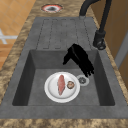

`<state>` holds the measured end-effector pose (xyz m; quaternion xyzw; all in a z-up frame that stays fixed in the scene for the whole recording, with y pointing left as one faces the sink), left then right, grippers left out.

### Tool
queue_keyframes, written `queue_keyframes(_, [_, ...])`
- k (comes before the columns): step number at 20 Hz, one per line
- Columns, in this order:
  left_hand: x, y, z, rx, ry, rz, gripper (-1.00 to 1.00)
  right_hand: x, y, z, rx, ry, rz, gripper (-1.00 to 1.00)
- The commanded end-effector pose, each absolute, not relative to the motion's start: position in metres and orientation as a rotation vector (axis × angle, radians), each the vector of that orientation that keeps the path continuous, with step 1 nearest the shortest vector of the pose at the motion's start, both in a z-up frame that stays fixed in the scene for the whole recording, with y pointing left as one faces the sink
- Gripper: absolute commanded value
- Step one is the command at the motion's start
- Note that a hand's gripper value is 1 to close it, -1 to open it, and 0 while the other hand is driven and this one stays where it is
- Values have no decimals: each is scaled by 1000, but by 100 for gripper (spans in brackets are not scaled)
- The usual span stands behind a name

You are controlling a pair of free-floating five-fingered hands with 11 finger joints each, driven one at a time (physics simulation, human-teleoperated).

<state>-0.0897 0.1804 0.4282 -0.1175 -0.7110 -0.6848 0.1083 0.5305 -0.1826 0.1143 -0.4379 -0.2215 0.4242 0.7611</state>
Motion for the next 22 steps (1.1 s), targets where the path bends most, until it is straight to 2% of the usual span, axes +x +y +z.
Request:
queue_keyframes(1, [-90, 180, 428, -346, -2092, -2015, 0, 527, -184, 108, -853, -540, 915, -100])
queue_keyframes(4, [-90, 180, 428, -346, -2092, -2015, 0, 528, -184, 110, -871, -479, 910, -100])
queue_keyframes(22, [-90, 180, 428, -346, -2092, -2015, 0, 508, -197, 106, -845, -567, 1000, -100])
